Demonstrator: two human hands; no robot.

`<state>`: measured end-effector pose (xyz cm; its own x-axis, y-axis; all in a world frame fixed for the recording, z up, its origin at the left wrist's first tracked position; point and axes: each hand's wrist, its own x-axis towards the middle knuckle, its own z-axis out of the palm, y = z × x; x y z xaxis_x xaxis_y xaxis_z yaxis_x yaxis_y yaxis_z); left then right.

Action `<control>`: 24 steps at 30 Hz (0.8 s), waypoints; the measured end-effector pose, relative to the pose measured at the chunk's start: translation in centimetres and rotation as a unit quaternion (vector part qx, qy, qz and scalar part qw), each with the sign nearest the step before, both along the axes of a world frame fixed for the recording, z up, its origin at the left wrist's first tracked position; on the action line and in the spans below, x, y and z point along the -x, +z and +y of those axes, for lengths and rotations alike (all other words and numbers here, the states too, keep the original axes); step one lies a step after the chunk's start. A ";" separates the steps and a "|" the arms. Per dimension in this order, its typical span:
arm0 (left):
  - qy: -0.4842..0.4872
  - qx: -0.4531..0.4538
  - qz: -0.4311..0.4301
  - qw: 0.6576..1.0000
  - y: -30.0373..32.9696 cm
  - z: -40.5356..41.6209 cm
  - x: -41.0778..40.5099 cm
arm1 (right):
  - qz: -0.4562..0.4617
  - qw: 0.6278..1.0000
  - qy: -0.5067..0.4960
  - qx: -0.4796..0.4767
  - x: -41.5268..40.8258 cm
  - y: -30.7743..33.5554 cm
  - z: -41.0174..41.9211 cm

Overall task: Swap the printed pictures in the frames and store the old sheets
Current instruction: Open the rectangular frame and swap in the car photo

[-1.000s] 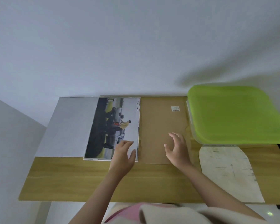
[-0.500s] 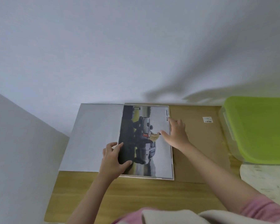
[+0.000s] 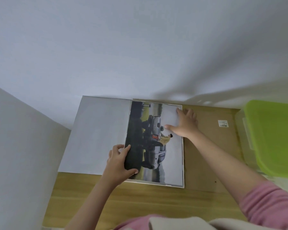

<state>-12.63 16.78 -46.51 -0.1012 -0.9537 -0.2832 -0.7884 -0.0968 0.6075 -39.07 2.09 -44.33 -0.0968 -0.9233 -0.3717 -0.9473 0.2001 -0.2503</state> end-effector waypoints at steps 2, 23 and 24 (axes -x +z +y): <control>0.005 0.002 0.003 1.000 0.0 0.0 0.1 | 0.003 1.000 0.007 0.013 -0.1 0.0 0.1; 0.020 -0.024 0.010 0.999 1.1 0.3 0.4 | -0.331 0.914 -0.130 0.196 -0.3 -0.3 11.3; 0.025 -0.022 0.011 0.999 1.3 0.3 0.4 | -0.336 0.909 -0.132 0.208 -0.4 0.0 11.1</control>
<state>-13.02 17.11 -45.25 -0.0602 -0.9445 -0.3230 -0.7679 -0.1629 0.6195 -38.72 13.18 -44.30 -0.2156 -0.9750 -0.0530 -0.4847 0.1539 -0.8610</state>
